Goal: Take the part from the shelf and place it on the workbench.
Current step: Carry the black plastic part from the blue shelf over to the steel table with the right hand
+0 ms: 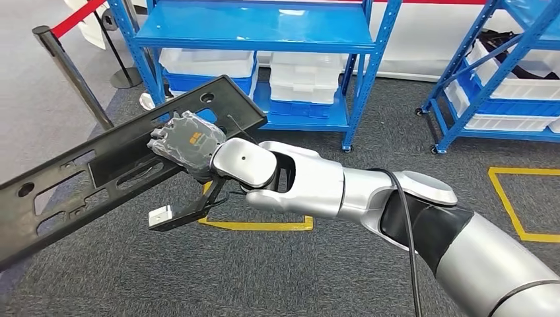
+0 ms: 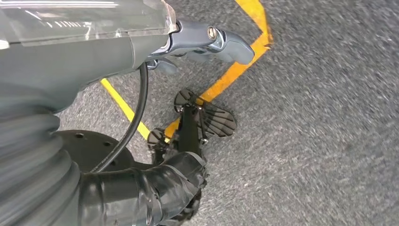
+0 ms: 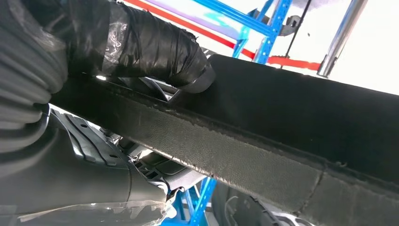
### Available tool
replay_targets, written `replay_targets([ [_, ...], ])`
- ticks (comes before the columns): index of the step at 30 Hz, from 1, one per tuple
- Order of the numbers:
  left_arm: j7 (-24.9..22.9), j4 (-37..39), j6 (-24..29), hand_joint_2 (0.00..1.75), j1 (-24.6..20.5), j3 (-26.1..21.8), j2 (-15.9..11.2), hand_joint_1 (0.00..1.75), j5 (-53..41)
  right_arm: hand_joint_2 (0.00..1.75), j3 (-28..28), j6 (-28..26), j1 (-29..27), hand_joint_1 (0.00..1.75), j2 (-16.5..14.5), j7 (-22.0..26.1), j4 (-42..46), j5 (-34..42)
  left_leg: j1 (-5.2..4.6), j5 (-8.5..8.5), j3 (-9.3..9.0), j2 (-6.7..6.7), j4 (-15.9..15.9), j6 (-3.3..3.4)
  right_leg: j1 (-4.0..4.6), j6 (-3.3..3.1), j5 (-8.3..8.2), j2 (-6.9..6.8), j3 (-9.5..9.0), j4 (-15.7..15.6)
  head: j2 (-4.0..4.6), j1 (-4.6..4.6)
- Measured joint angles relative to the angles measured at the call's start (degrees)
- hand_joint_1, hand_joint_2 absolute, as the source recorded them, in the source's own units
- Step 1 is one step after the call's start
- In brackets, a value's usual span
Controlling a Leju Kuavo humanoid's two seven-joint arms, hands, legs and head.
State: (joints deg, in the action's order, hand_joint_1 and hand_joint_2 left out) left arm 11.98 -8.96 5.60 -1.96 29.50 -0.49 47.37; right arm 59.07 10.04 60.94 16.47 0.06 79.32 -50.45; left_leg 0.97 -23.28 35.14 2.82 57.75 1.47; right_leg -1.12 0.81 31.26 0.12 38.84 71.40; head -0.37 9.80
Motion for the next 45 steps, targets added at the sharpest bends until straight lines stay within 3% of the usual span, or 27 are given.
replay_targets([
  [2,0.2,0.0,0.1,1.75,0.0,0.3,0.1,0.0,0.0,1.75,0.0,0.0,0.4,1.75,0.0,-0.3,-0.1,0.0,0.23,-0.2,0.65,1.27,1.0,-0.7,-0.57,0.32,-2.86,2.3,-3.49,-7.1,0.0,0.01],
  [3,0.3,0.0,0.1,1.75,-0.1,0.4,0.1,0.0,0.1,1.75,0.1,0.0,0.6,1.75,0.0,-0.4,-0.1,0.0,0.27,-0.19,1.14,1.84,1.4,-1.17,-0.67,0.33,-3.44,3.37,-4.46,-9.4,0.0,0.01],
  [4,0.4,0.0,0.1,1.75,-0.1,0.5,0.1,0.0,0.1,1.75,0.1,0.0,0.8,1.75,0.0,-0.4,0.0,0.0,0.34,-0.08,1.61,2.39,1.6,-1.65,-0.61,0.23,-3.42,4.17,-4.75,-10.3,0.0,0.01],
  [5,0.5,0.0,0.1,1.75,-0.1,0.6,0.1,0.0,0.1,1.75,0.1,0.0,0.9,1.75,0.0,-0.4,0.0,0.0,0.4,0.16,1.96,2.96,1.6,-2.14,-0.4,-0.02,-3.42,4.09,-4.64,-10.4,0.0,0.01],
  [6,0.5,0.0,0.1,1.75,-0.1,0.6,0.1,0.0,0.1,1.75,0.1,0.0,0.9,1.75,0.0,-0.5,0.0,0.0,0.54,0.39,2.2,3.44,1.5,-2.54,-0.41,-0.41,-3.58,3.42,-4.56,-10.4,0.0,0.0],
  [8,0.6,0.0,0.1,1.75,0.1,0.7,0.1,0.0,0.1,1.75,0.1,0.0,1.1,1.75,-0.1,-0.5,0.0,0.0,0.58,-0.27,3.0,2.03,2.6,-3.08,-0.51,-1.3,-3.97,2.14,-4.66,-10.8,0.0,-0.02],
  [10,0.8,0.0,0.0,1.75,0.1,0.7,0.2,0.0,0.2,1.75,0.1,0.0,1.4,1.75,-0.2,-0.6,0.0,-0.1,0.49,-3.17,5.42,-0.99,7.7,-3.36,-0.32,-2.01,-4.21,0.73,-4.72,-11.1,0.0,-0.05],
  [11,1.0,0.0,0.0,1.75,0.0,0.7,0.2,0.0,0.1,1.75,0.2,0.1,1.4,1.75,-0.2,-0.6,-0.1,-0.1,0.48,-4.91,7.06,-1.88,11.4,-3.48,-0.09,-2.2,-4.22,0.02,-4.67,-11.1,0.0,-0.07],
  [13,1.4,0.0,-0.2,1.75,-0.2,0.7,0.2,0.0,0.1,1.75,0.4,0.1,1.4,1.75,-0.2,-0.6,-0.1,-0.1,0.51,-6.62,9.25,-2.36,16.5,-3.54,0.31,-2.34,-4.18,-1.49,-4.61,-11.1,0.0,-0.06],
  [14,1.5,0.0,-0.2,1.75,-0.2,0.8,0.2,0.0,0.1,1.75,0.5,0.1,1.4,1.75,-0.2,-0.6,-0.2,-0.1,0.48,-6.1,8.97,-2.45,16.4,-3.43,0.47,-2.38,-4.15,-2.21,-4.61,-11.1,0.0,-0.06],
  [15,1.6,0.0,-0.3,1.75,-0.2,0.8,0.2,0.0,0.1,1.75,0.5,0.1,1.4,1.75,-0.3,-0.6,-0.2,-0.1,0.39,-4.72,7.52,-2.71,14.1,-3.19,0.62,-2.41,-4.12,-2.91,-4.63,-11.1,0.0,-0.05],
  [17,1.7,0.0,-0.3,1.75,-0.2,0.8,0.1,0.0,0.1,1.75,0.6,0.1,1.5,1.75,-0.4,-0.6,-0.2,-0.1,-0.19,-2.03,3.21,-4.71,6.5,-2.35,0.95,-2.41,-4.04,-4.16,-4.72,-11.1,0.0,-0.05],
  [19,1.8,0.0,-0.3,1.75,-0.4,0.8,0.0,0.0,0.1,1.75,0.6,0.1,1.7,1.75,-0.5,-0.6,-0.2,-0.1,-0.9,-1.13,0.94,-6.21,2.0,-1.5,1.24,-2.18,-3.99,-5.25,-4.7,-11.1,0.0,-0.05],
  [21,1.8,0.0,-0.3,1.75,-0.4,0.8,-0.1,0.0,0.1,1.75,0.6,0.1,1.7,1.75,-0.6,-0.6,-0.2,-0.1,-1.17,-0.95,0.9,-5.34,1.3,-0.85,1.36,-1.72,-4.0,-6.37,-4.84,-11.4,0.0,-0.05],
  [22,1.7,0.0,-0.3,1.75,-0.3,0.8,-0.1,0.0,0.1,1.75,0.7,0.1,1.8,1.75,-0.7,-0.6,-0.2,-0.1,-1.03,-0.71,0.77,-4.75,0.9,-0.55,1.26,-1.38,-3.86,-6.26,-4.98,-11.3,0.0,-0.05],
  [24,1.5,0.0,-0.3,1.75,-0.2,0.8,-0.1,0.0,0.1,1.75,0.7,0.1,1.8,1.75,-0.8,-0.6,-0.3,-0.1,-0.66,-0.16,0.39,-3.77,0.1,0.02,1.06,-0.83,-2.49,-4.05,-4.47,-9.7,0.0,-0.05],
  [26,1.4,0.0,-0.3,1.75,-0.3,0.8,-0.1,0.0,0.1,1.75,0.7,0.1,1.8,1.75,-0.7,-0.6,-0.4,-0.1,-0.48,0.14,0.37,-2.8,-0.2,0.33,0.8,-0.51,0.81,-1.21,-1.64,-3.7,0.0,-0.05],
  [28,1.3,0.0,-0.3,1.75,-0.4,0.9,-0.1,0.0,0.2,1.75,0.8,0.2,1.6,1.75,-0.7,-0.5,-0.5,-0.1,-0.48,0.2,0.52,-1.53,-0.1,0.46,0.62,-0.28,3.07,-0.38,1.45,2.5,0.0,-0.04],
  [29,1.3,0.0,-0.3,1.75,-0.4,0.9,-0.1,0.0,0.2,1.75,0.8,0.3,1.5,1.75,-0.7,-0.4,-0.5,-0.1,-0.47,0.2,0.59,-0.82,0.1,0.45,0.5,-0.18,2.63,-0.3,1.84,3.1,0.0,-0.05],
  [31,1.3,0.0,-0.3,1.75,-0.3,0.9,-0.1,0.0,0.2,1.75,0.8,0.4,1.6,1.75,-0.7,-0.4,-0.6,-0.1,-0.38,0.06,0.76,0.63,0.7,0.27,0.13,-0.08,-0.85,0.14,-0.22,-1.5,0.0,-0.05],
  [33,1.2,0.0,-0.3,1.75,-0.3,0.9,-0.1,0.0,0.3,1.75,0.8,0.5,1.7,1.75,-0.7,-0.4,-0.6,-0.1,-0.31,-0.15,1.23,1.88,1.4,-0.2,-0.27,-0.06,-3.57,2.31,-3.11,-7.9,0.0,-0.05],
  [35,1.3,0.0,-0.4,1.75,-0.4,0.9,-0.1,0.0,0.4,1.75,0.8,0.5,1.7,1.75,-0.8,-0.5,-0.6,0.0,-0.23,-0.06,1.93,2.9,1.7,-0.91,-0.19,-0.17,-3.9,3.67,-3.95,-10.2,0.0,-0.05],
  [37,1.3,0.0,-0.3,1.75,-0.2,0.9,-0.1,0.0,0.5,1.75,0.9,0.5,1.7,1.75,-1.1,-0.5,-0.7,-0.1,-0.04,0.28,2.33,3.85,1.5,-1.7,0.02,-0.73,-4.19,2.67,-3.94,-10.5,0.0,-0.04],
  [39,1.3,0.0,-0.3,1.75,0.0,0.9,-0.2,0.0,0.6,1.75,0.9,0.5,1.9,1.75,-1.4,-0.6,-0.8,-0.1,-0.07,-0.48,3.07,2.38,2.7,-2.31,-0.12,-1.58,-4.58,1.42,-4.25,-11.1,0.0,-0.07],
  [42,1.3,0.0,-0.3,1.75,-0.2,0.9,-0.1,0.0,0.7,1.75,0.9,0.5,2.1,1.75,-1.6,-0.6,-0.8,-0.1,-0.05,-5.06,7.23,-1.7,11.6,-2.95,0.07,-2.32,-4.74,-0.51,-4.5,-11.5,0.0,-0.12],
  [44,1.3,0.0,-0.3,1.75,-0.3,0.9,-0.1,0.0,0.7,1.75,0.9,0.6,2.1,1.75,-1.6,-0.6,-0.9,-0.1,0.07,-6.49,9.52,-2.39,16.5,-3.15,0.3,-2.41,-4.64,-1.93,-4.51,-11.5,0.0,-0.11],
  [45,1.4,0.0,-0.3,1.75,-0.2,0.9,-0.1,0.0,0.8,1.75,0.9,0.8,2.2,1.75,-1.7,-0.6,-0.9,-0.1,0.1,-5.78,9.24,-2.53,16.1,-3.13,0.37,-2.43,-4.57,-2.63,-4.53,-11.5,0.0,-0.12],
])
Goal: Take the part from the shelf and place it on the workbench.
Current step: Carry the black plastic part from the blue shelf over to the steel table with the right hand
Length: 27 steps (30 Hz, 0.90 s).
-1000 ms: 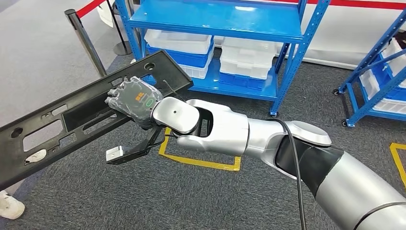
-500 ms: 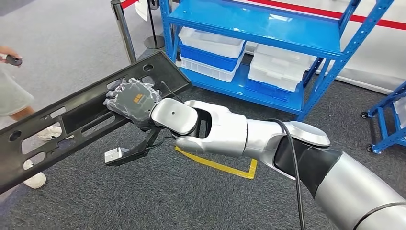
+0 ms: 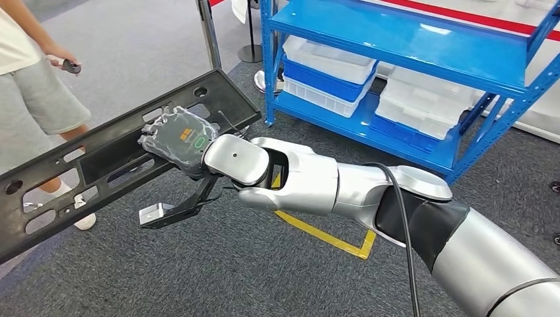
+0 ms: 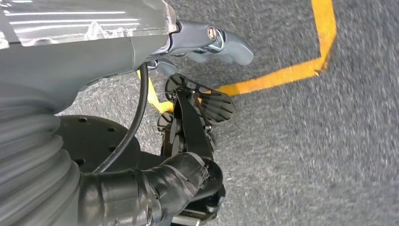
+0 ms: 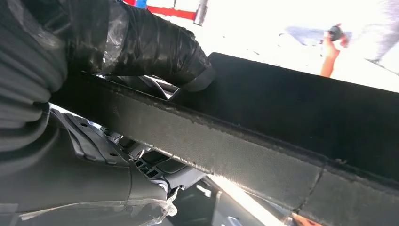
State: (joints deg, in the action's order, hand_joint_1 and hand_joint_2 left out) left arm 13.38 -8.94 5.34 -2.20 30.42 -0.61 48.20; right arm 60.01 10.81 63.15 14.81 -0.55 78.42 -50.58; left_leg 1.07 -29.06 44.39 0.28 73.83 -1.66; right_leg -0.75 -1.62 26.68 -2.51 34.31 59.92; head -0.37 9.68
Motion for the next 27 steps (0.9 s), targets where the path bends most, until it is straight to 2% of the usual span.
replay_targets([
  [1,0.1,0.0,0.0,1.75,0.0,0.0,0.0,0.0,0.1,1.75,0.0,0.2,0.2,1.75,-0.1,0.0,-0.1,0.0,0.0,1.54,-1.43,-0.29,-2.6,0.12,0.05,0.04,0.08,-0.66,-0.05,0.0,0.0,0.0],
  [3,0.2,0.0,0.1,1.75,0.0,0.0,-0.1,0.0,0.3,1.75,0.0,0.7,1.1,1.75,-0.4,-0.1,-0.2,0.0,-0.39,4.42,-5.66,-2.34,-10.2,0.7,0.27,0.26,0.32,-1.76,-0.18,0.1,0.0,0.0],
  [4,0.3,0.0,0.1,1.75,-0.1,0.0,-0.1,0.0,0.3,1.75,0.0,0.8,1.6,1.75,-0.5,-0.1,-0.3,0.0,-0.67,5.13,-7.09,-3.25,-13.0,1.13,0.41,0.47,0.42,-2.24,-0.24,0.1,0.0,0.0],
  [5,0.4,0.0,0.1,1.75,-0.1,0.0,-0.1,0.0,0.3,1.75,0.0,0.9,2.0,1.75,-0.6,-0.1,-0.4,0.0,-0.94,5.27,-7.74,-3.81,-14.4,1.54,0.55,0.71,0.49,-2.72,-0.31,0.0,0.0,0.01],
  [6,0.4,0.0,0.1,1.75,-0.1,0.0,-0.2,0.0,0.3,1.75,0.0,1.0,2.3,1.75,-0.7,-0.2,-0.5,0.0,-1.15,5.17,-7.76,-3.64,-14.7,1.89,0.66,0.97,0.52,-3.24,-0.42,-0.1,0.0,0.0],
  [8,0.6,0.0,0.1,1.75,0.0,0.0,-0.1,0.0,0.4,1.75,0.0,1.3,2.6,1.75,-1.1,-0.2,-0.8,-0.1,-0.99,5.54,-7.92,-2.31,-15.3,2.52,0.63,1.6,0.77,-3.91,-0.78,-0.2,0.0,0.01],
  [9,0.6,0.0,0.1,1.75,0.0,0.0,-0.1,0.0,0.4,1.75,0.0,1.4,2.7,1.75,-1.2,-0.2,-1.0,-0.1,-0.84,5.75,-8.17,-1.7,-15.7,2.83,0.55,1.87,1.37,-3.15,-0.68,0.4,0.0,0.02],
  [10,0.7,0.0,0.1,1.75,0.0,0.0,0.0,0.0,0.4,1.75,0.0,1.5,3.0,1.75,-1.3,-0.2,-1.1,-0.2,-0.69,5.98,-8.41,-1.13,-16.0,3.14,0.45,2.05,2.57,-1.82,0.01,2.2,0.0,0.03],
  [12,1.0,0.0,0.0,1.75,-0.1,0.0,0.0,0.0,0.6,1.75,0.0,2.0,3.4,1.75,-1.4,-0.4,-1.7,-0.3,-0.58,6.21,-8.53,0.11,-16.3,3.51,0.26,2.14,6.03,1.3,3.22,9.0,0.0,0.02],
  [13,1.1,0.0,0.0,1.75,-0.2,0.0,0.0,0.0,0.7,1.75,0.1,2.3,3.6,1.75,-1.6,-0.5,-2.1,-0.4,-0.6,6.23,-8.48,0.77,-16.2,3.59,0.24,2.16,7.39,2.03,5.11,12.8,0.0,0.01],
  [14,1.3,0.0,0.0,1.75,-0.2,0.0,0.0,0.0,0.9,1.75,0.2,2.6,3.6,1.75,-1.9,-0.7,-2.8,-0.5,-0.61,6.22,-8.46,1.5,-16.2,3.62,0.23,2.19,7.8,2.33,6.43,15.2,0.0,0.02],
  [15,1.5,0.0,-0.1,1.75,-0.2,0.0,0.0,0.0,1.0,1.75,0.4,2.9,3.7,1.75,-2.3,-0.8,-3.6,-0.6,-0.61,6.2,-8.45,2.26,-16.0,3.61,0.18,2.17,7.07,2.46,6.82,15.5,0.0,0.02],
  [16,1.6,0.0,-0.1,1.75,-0.2,0.0,0.0,0.0,1.1,1.75,0.6,3.1,4.0,1.75,-2.9,-1.0,-4.6,-0.9,-0.61,6.16,-8.42,3.04,-15.8,3.57,0.12,2.08,5.27,2.64,6.09,13.4,0.0,0.02],
  [17,1.7,0.0,-0.2,1.75,-0.2,0.0,0.0,0.0,1.2,1.75,0.7,3.2,4.4,1.75,-3.4,-1.2,-5.7,-1.1,-0.6,6.09,-8.37,3.8,-15.6,3.48,0.04,1.92,2.96,3.22,4.58,9.8,0.0,0.03],
  [19,1.8,0.0,-0.3,1.75,-0.3,0.0,0.1,0.0,1.5,1.75,0.8,3.2,5.4,1.75,-4.4,-1.4,-7.9,-1.6,-0.66,5.94,-7.94,5.05,-15.0,3.1,-0.16,1.59,0.05,5.62,1.73,2.9,0.0,0.01],
  [21,1.8,0.0,-0.3,1.75,-0.3,0.0,0.2,0.0,1.7,1.75,0.8,3.2,6.3,1.75,-5.3,-1.6,-9.6,-1.8,-0.45,6.02,-7.34,6.08,-14.8,2.45,0.01,1.43,-0.19,6.71,0.77,0.6,0.0,0.01],
  [23,1.7,0.0,-0.3,1.75,-0.1,0.0,0.1,0.0,1.8,1.75,0.8,3.2,6.8,1.75,-6.1,-1.8,-10.9,-1.9,-0.08,6.22,-6.95,6.86,-14.9,1.68,0.13,1.0,-0.51,5.37,0.4,-0.1,-0.01,0.02],
  [24,1.6,0.0,-0.3,1.75,0.0,0.0,0.1,0.0,1.9,1.75,0.8,3.2,7.0,1.75,-6.5,-1.9,-11.5,-1.9,-0.1,5.91,-6.63,6.2,-14.5,1.36,0.03,0.63,-0.68,4.72,0.16,-0.5,-0.01,-0.02],
  [25,1.4,0.0,-0.2,1.75,0.0,0.0,0.1,0.0,1.9,1.75,0.8,3.2,7.4,1.75,-6.8,-2.0,-12.1,-1.9,-0.16,5.09,-5.87,4.92,-13.0,1.08,-0.12,0.3,-0.87,4.0,-0.08,-0.9,-0.01,-0.05],
  [27,0.9,0.0,0.0,1.75,-0.1,0.0,0.2,0.0,2.0,1.75,0.8,3.3,8.1,1.75,-7.4,-2.2,-13.5,-1.9,-0.18,2.07,-2.76,1.68,-6.8,0.6,-0.07,-0.11,-0.9,2.65,-0.41,-1.2,0.0,-0.11],
])
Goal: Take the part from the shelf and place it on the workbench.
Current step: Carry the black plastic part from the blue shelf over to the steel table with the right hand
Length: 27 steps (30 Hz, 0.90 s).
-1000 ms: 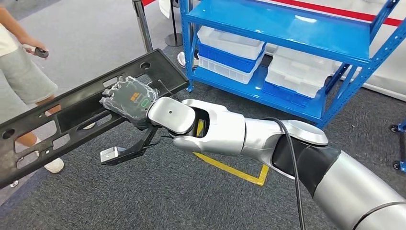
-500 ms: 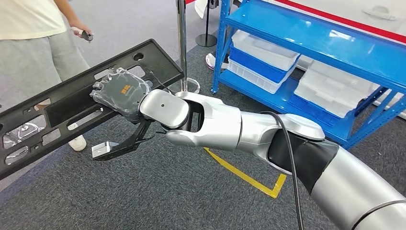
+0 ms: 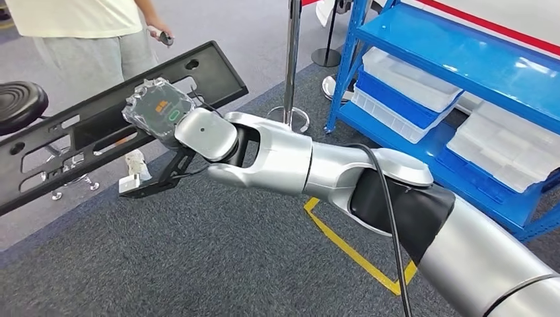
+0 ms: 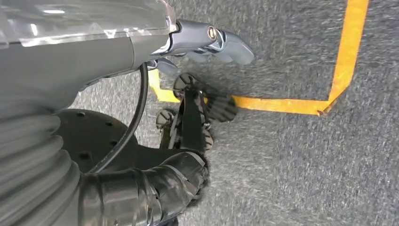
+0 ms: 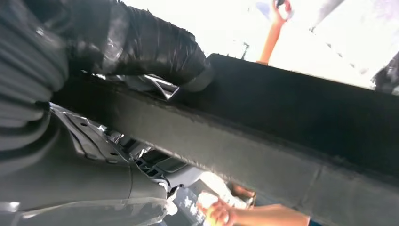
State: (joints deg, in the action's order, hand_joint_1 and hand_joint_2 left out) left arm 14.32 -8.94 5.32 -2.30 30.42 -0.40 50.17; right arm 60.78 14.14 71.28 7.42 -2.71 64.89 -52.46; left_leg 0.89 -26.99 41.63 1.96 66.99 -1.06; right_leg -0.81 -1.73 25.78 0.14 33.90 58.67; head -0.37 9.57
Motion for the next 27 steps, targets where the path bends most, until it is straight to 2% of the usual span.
replay_targets([
  [1,-0.2,0.0,0.1,1.75,-0.1,0.0,0.0,0.0,0.0,1.75,0.0,0.1,0.3,1.75,-0.2,0.0,-0.8,0.0,0.14,-1.45,1.94,-0.85,3.8,-0.24,0.08,-0.07,0.09,-0.75,-0.07,0.0,0.0,0.01],
  [2,-0.4,0.0,0.1,1.75,-0.1,0.0,0.0,0.0,0.0,1.75,0.0,0.1,0.5,1.75,-0.5,-0.1,-1.6,-0.1,0.29,-2.21,3.43,-1.32,6.6,-0.42,0.14,-0.07,0.21,-1.51,-0.15,0.0,0.0,0.0],
  [3,-0.4,0.0,0.2,1.75,-0.1,0.0,0.0,0.0,0.0,1.75,0.0,0.1,0.6,1.75,-0.7,-0.1,-2.3,-0.1,0.44,-1.96,3.96,-1.56,7.5,-0.58,0.14,-0.01,0.36,-2.25,-0.26,0.0,0.0,0.0],
  [4,-0.5,0.0,0.3,1.75,-0.1,0.0,0.0,0.0,0.0,1.75,0.0,0.2,0.6,1.75,-0.9,-0.1,-2.8,-0.1,0.58,-0.75,3.3,-1.84,6.2,-0.69,0.12,0.11,0.55,-2.94,-0.43,0.1,0.0,0.0],
  [5,-0.5,0.0,0.3,1.75,0.0,0.0,0.0,0.0,0.0,1.75,0.0,0.2,0.7,1.75,-1.0,-0.1,-3.2,-0.1,0.69,1.17,1.52,-2.44,2.8,-0.74,0.09,0.3,0.78,-3.59,-0.68,0.1,0.0,0.0],
  [6,-0.6,0.0,0.4,1.75,0.0,0.0,0.0,0.0,0.0,1.75,0.0,0.2,0.9,1.75,-1.2,-0.1,-3.5,-0.1,0.65,2.77,-0.63,-3.73,-1.2,-0.78,0.13,0.56,1.06,-4.21,-0.93,0.1,0.0,0.01],
  [8,-0.6,0.0,0.5,1.75,-0.2,0.0,0.0,0.0,0.1,1.75,0.0,0.2,1.3,1.75,-1.4,-0.2,-4.1,-0.2,0.19,4.38,-3.62,-5.69,-6.9,-0.19,0.46,1.21,1.58,-5.24,-1.21,0.3,0.0,0.04],
  [9,-0.6,0.0,0.5,1.75,-0.2,0.0,0.0,0.0,0.1,1.75,0.0,0.2,1.5,1.75,-1.5,-0.2,-4.4,-0.3,-0.08,4.26,-3.96,-5.97,-7.8,0.21,0.7,1.52,1.76,-5.76,-1.28,0.4,0.0,0.06],
  [11,-0.5,0.0,0.5,1.75,-0.1,0.0,0.0,0.0,0.1,1.75,0.0,0.1,1.7,1.75,-1.8,-0.5,-5.1,-0.4,-0.21,4.25,-3.9,-4.68,-8.0,1.11,0.8,2.1,2.11,-6.77,-1.49,0.3,0.0,0.07],
  [12,-0.4,0.0,0.5,1.75,0.0,0.0,0.0,0.0,0.2,1.75,0.0,0.1,1.8,1.75,-1.9,-0.6,-5.4,-0.4,-0.18,4.28,-3.96,-4.03,-8.1,1.46,0.66,2.4,2.62,-6.41,-1.47,0.7,0.0,0.07],
  [14,-0.1,0.0,0.5,1.75,0.0,0.0,0.0,0.0,0.2,1.75,0.0,0.1,1.9,1.75,-2.0,-0.8,-6.1,-0.6,-0.11,4.36,-4.14,-2.82,-8.3,2.25,0.26,2.72,5.06,-3.75,0.16,4.6,0.0,0.07],
  [15,0.0,0.0,0.5,1.75,-0.1,0.0,0.0,0.0,0.2,1.75,0.0,0.1,2.0,1.75,-2.0,-0.8,-6.5,-0.7,-0.17,4.33,-4.16,-2.21,-8.3,2.56,0.17,2.69,6.79,-2.04,1.93,8.2,0.0,0.06],
  [16,0.1,0.0,0.5,1.75,-0.2,0.0,0.0,0.0,0.2,1.75,0.0,0.1,2.0,1.75,-2.0,-0.7,-6.8,-1.0,-0.27,4.3,-4.16,-1.54,-8.3,2.79,0.17,2.6,8.36,-1.01,4.06,12.3,0.0,0.07],
  [17,0.1,0.0,0.5,1.75,-0.2,0.0,0.0,0.0,0.2,1.75,0.0,0.1,1.9,1.75,-2.0,-0.7,-7.2,-1.3,-0.39,4.27,-4.17,-0.77,-8.3,2.91,0.21,2.49,9.2,-0.52,5.97,15.5,0.0,0.06],
  [18,0.1,0.0,0.5,1.75,-0.3,0.0,-0.1,0.0,0.2,1.75,0.0,0.1,1.8,1.75,-2.1,-0.5,-7.4,-1.7,-0.53,4.26,-4.2,0.08,-8.2,2.98,0.24,2.33,9.0,-0.29,7.16,17.1,0.0,0.06],
  [19,0.1,0.0,0.5,1.75,-0.3,0.0,-0.1,0.0,0.2,1.75,0.0,0.1,1.8,1.75,-2.1,-0.2,-7.6,-2.3,-0.66,4.24,-4.25,0.95,-8.1,3.01,0.31,2.06,7.64,-0.14,7.29,16.4,0.0,0.06],
  [20,0.0,0.0,0.5,1.75,-0.3,0.1,-0.1,0.0,0.2,1.75,0.0,0.2,1.9,1.75,-2.2,0.1,-7.7,-3.0,-0.77,4.22,-4.31,1.78,-8.1,3.01,0.43,1.66,5.39,0.21,6.43,13.5,0.0,0.06],
  [22,-0.2,0.0,0.5,1.75,-0.2,0.3,0.0,0.0,0.3,1.75,0.0,0.4,2.5,1.75,-2.6,0.7,-7.8,-4.0,-0.92,4.19,-4.18,3.11,-7.8,2.9,0.6,0.62,1.15,2.58,3.73,6.0,0.0,0.04],
  [23,-0.2,0.0,0.5,1.75,-0.3,0.3,0.1,0.0,0.3,1.75,0.1,0.6,2.9,1.75,-2.8,1.0,-7.8,-4.3,-0.8,4.23,-3.94,3.64,-7.8,2.74,0.66,0.28,0.09,3.71,2.73,3.4,0.0,0.09],
  [24,-0.2,0.0,0.5,1.75,-0.3,0.4,0.2,0.0,0.3,1.75,0.1,1.0,3.3,1.75,-3.0,1.3,-7.8,-4.5,-0.59,4.3,-3.68,4.15,-7.8,2.49,0.76,0.06,-0.19,4.49,2.23,2.1,0.0,0.12],
  [25,-0.2,0.0,0.5,1.75,-0.3,0.5,0.2,0.0,0.3,1.75,0.2,1.5,3.6,1.75,-3.3,1.7,-7.7,-4.6,-0.37,4.43,-3.49,4.72,-7.8,2.13,0.88,-0.05,-0.09,4.46,1.97,1.7,0.0,0.15],
  [26,-0.2,0.0,0.5,1.75,-0.3,0.6,0.2,0.0,0.4,1.75,0.4,2.1,3.9,1.75,-3.6,2.1,-7.5,-4.8,-0.22,4.55,-3.47,5.38,-8.1,1.76,0.86,-0.13,-0.19,3.78,1.63,1.1,0.0,0.21],
  [27,-0.1,0.0,0.4,1.75,-0.1,0.7,0.1,0.0,0.4,1.75,0.7,2.6,4.2,1.75,-3.9,2.5,-7.3,-4.9,-0.27,4.5,-3.42,5.19,-8.0,1.44,0.76,-0.24,-0.38,3.05,1.16,0.5,0.0,0.19],
])
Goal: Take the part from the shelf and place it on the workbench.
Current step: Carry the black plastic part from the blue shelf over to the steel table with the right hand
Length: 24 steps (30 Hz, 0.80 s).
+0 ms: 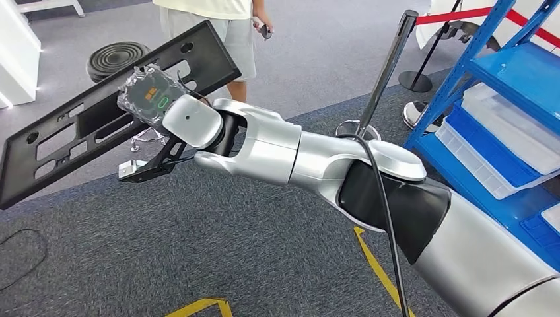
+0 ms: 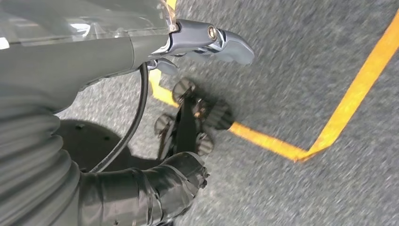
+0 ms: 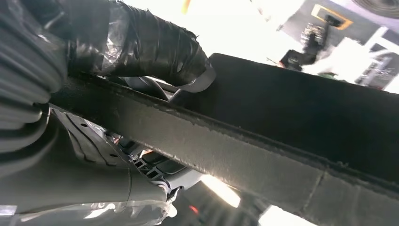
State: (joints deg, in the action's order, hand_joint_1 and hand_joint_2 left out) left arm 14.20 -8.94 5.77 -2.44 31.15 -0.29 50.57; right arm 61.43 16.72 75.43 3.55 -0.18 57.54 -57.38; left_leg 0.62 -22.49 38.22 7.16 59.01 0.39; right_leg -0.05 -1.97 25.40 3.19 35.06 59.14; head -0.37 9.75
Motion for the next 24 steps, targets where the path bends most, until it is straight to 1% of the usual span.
replay_targets([
  [1,0.1,0.0,0.0,1.75,0.1,0.1,0.0,0.0,0.0,1.75,0.3,0.4,0.3,1.75,-0.2,0.4,0.2,-0.2,-0.11,-0.49,0.32,-0.97,0.7,-0.28,-0.18,-0.15,-0.22,-0.75,-0.55,-0.7,0.0,-0.02],
  [2,0.1,0.0,0.0,1.75,0.1,0.3,-0.1,0.0,0.1,1.75,0.7,0.7,0.6,1.75,-0.4,0.6,0.4,-0.3,-0.2,-1.52,1.15,-2.46,2.6,-0.53,-0.36,-0.27,-0.41,-1.53,-1.08,-1.3,0.0,-0.03],
  [3,0.1,0.0,0.0,1.75,0.1,0.3,-0.1,0.0,0.2,1.75,1.1,0.9,0.9,1.75,-0.5,0.8,0.5,-0.3,-0.09,-3.0,2.55,-4.31,5.6,-0.76,-0.32,-0.32,-0.42,-2.3,-1.49,-1.6,0.0,-0.05],
  [4,0.1,0.0,0.0,1.75,0.0,0.4,-0.1,0.0,0.3,1.75,1.6,1.1,1.2,1.75,-0.6,0.9,0.7,-0.3,0.12,-4.66,4.33,-5.55,9.2,-1.07,-0.27,-0.39,-0.3,-3.09,-1.75,-1.7,0.0,-0.07],
  [5,0.1,0.0,0.0,1.75,0.0,0.4,-0.1,0.0,0.3,1.75,2.1,1.2,1.3,1.75,-0.7,1.0,0.8,-0.3,0.37,-5.87,5.99,-6.23,12.5,-1.37,-0.23,-0.37,-0.12,-3.92,-1.95,-1.7,0.0,-0.07],
  [6,0.1,0.0,0.0,1.75,-0.1,0.5,-0.1,0.0,0.3,1.75,2.7,1.4,1.4,1.75,-0.8,1.1,0.8,-0.3,0.63,-6.24,6.97,-6.6,14.4,-1.63,-0.22,-0.26,0.08,-4.71,-2.12,-1.7,0.0,-0.07],
  [7,0.0,0.0,0.0,1.75,0.0,0.5,-0.1,0.0,0.4,1.75,3.2,1.5,1.4,1.75,-0.8,1.1,0.9,-0.3,0.89,-5.66,6.95,-6.86,14.3,-1.88,-0.25,-0.1,0.29,-5.45,-2.27,-1.6,0.0,-0.07],
  [8,0.0,0.0,0.0,1.75,0.0,0.5,-0.1,0.0,0.4,1.75,3.7,1.6,1.4,1.75,-0.9,1.2,1.0,-0.3,1.13,-4.15,5.72,-7.25,12.0,-2.11,-0.29,0.11,0.54,-6.11,-2.41,-1.5,0.0,-0.07],
  [9,-0.1,0.0,0.0,1.75,0.0,0.5,-0.1,0.0,0.4,1.75,4.1,1.6,1.4,1.75,-1.0,1.2,1.1,-0.3,1.33,-2.38,3.68,-8.07,8.1,-2.35,-0.34,0.42,0.9,-6.76,-2.55,-1.2,0.0,-0.07],
  [10,-0.1,0.0,0.1,1.75,0.0,0.6,0.0,0.0,0.4,1.75,4.4,1.6,1.5,1.75,-1.0,1.2,1.2,-0.3,1.24,-1.14,1.69,-9.0,4.5,-2.42,-0.23,0.8,1.31,-7.31,-2.56,-0.8,0.0,-0.08],
  [11,-0.1,0.0,0.1,1.75,-0.1,0.6,0.0,0.0,0.4,1.75,4.7,1.6,1.7,1.75,-1.0,1.3,1.3,-0.3,1.13,-0.4,0.25,-9.58,1.8,-2.18,-0.12,1.17,1.7,-7.77,-2.55,-0.5,0.0,-0.06],
  [12,-0.1,0.0,0.1,1.75,0.0,0.6,0.0,0.0,0.5,1.75,4.9,1.6,1.8,1.75,-1.0,1.3,1.4,-0.3,0.94,-0.3,-0.43,-9.88,0.5,-1.82,0.05,1.49,1.99,-8.17,-2.54,-0.2,0.0,-0.04],
  [13,-0.1,0.0,0.1,1.75,0.0,0.6,0.1,0.0,0.5,1.75,5.1,1.7,2.0,1.75,-1.0,1.4,1.5,-0.3,0.68,-0.54,-0.46,-9.55,0.4,-1.31,0.17,1.75,2.14,-8.52,-2.53,-0.1,0.0,-0.04],
  [14,-0.1,0.0,0.1,1.75,0.0,0.6,0.0,0.0,0.6,1.75,5.4,1.7,2.0,1.75,-1.1,1.4,1.5,-0.2,0.64,-0.54,-0.4,-8.93,0.4,-0.8,0.11,1.98,2.27,-8.91,-2.66,-0.1,0.0,-0.02],
  [15,-0.1,0.0,0.1,1.75,0.1,0.6,0.0,0.0,0.8,1.75,5.6,1.7,2.1,1.75,-1.1,1.5,1.7,-0.2,0.6,-0.56,-0.44,-8.45,0.3,-0.43,-0.06,2.26,2.59,-8.78,-2.69,0.1,0.0,-0.03],
  [16,-0.1,0.0,0.1,1.75,0.2,0.6,0.0,0.0,0.9,1.75,5.7,1.7,2.1,1.75,-1.0,1.5,1.8,-0.1,0.57,-0.56,-0.51,-7.95,0.3,-0.06,-0.28,2.49,3.27,-8.04,-2.42,1.0,0.0,-0.03],
  [17,-0.2,0.0,0.1,1.75,0.1,0.6,0.0,0.0,1.0,1.75,5.8,1.7,2.2,1.75,-1.0,1.6,1.8,0.1,0.58,-0.52,-0.59,-7.46,0.2,0.29,-0.46,2.66,4.48,-6.84,-1.57,2.9,0.0,-0.02],
  [18,-0.2,0.0,0.2,1.75,0.1,0.6,0.0,0.0,1.0,1.75,5.9,1.8,2.3,1.75,-0.8,1.6,1.9,0.3,0.56,-0.52,-0.63,-6.98,0.1,0.59,-0.57,2.7,6.09,-5.37,-0.1,6.0,0.0,-0.02],
  [19,-0.2,0.0,0.2,1.75,0.1,0.6,-0.1,0.0,1.1,1.75,6.1,1.7,2.3,1.75,-0.7,1.6,2.0,0.6,0.43,-0.54,-0.64,-6.46,0.2,0.82,-0.57,2.61,7.83,-4.29,1.95,9.9,0.0,-0.02],
  [20,-0.1,0.0,0.2,1.75,0.0,0.6,-0.1,0.0,1.1,1.75,6.2,1.7,2.2,1.75,-0.6,1.6,2.1,1.0,0.25,-0.55,-0.65,-5.85,0.2,1.01,-0.53,2.49,9.21,-3.7,4.13,13.8,0.0,-0.03],
  [21,-0.1,0.0,0.2,1.75,0.0,0.6,-0.1,0.0,1.2,1.75,6.4,1.5,2.0,1.75,-0.5,1.7,2.2,1.6,0.06,-0.57,-0.68,-5.22,0.2,1.13,-0.45,2.32,9.82,-3.45,5.85,16.6,0.0,-0.03],
  [22,-0.1,0.0,0.2,1.75,0.0,0.6,-0.2,0.0,1.4,1.75,6.5,1.3,1.6,1.75,-0.3,1.6,2.4,2.8,-0.14,-0.58,-0.74,-4.49,0.2,1.2,-0.29,2.0,9.24,-3.29,6.69,17.5,0.0,-0.03],
  [23,-0.1,0.0,0.1,1.75,0.0,0.6,-0.2,0.0,1.5,1.75,6.2,1.0,1.1,1.75,-0.2,1.6,2.7,4.7,-0.28,-0.58,-0.83,-3.73,0.2,1.23,-0.06,1.53,7.48,-3.08,6.36,15.8,0.0,-0.03],
  [24,0.0,0.0,0.0,1.75,0.1,0.6,-0.2,0.0,1.6,1.75,5.7,0.6,0.5,1.75,-0.1,1.5,2.9,6.7,-0.37,-0.58,-0.92,-3.0,0.2,1.24,0.25,0.96,5.01,-2.59,5.08,12.3,0.0,-0.03],
])
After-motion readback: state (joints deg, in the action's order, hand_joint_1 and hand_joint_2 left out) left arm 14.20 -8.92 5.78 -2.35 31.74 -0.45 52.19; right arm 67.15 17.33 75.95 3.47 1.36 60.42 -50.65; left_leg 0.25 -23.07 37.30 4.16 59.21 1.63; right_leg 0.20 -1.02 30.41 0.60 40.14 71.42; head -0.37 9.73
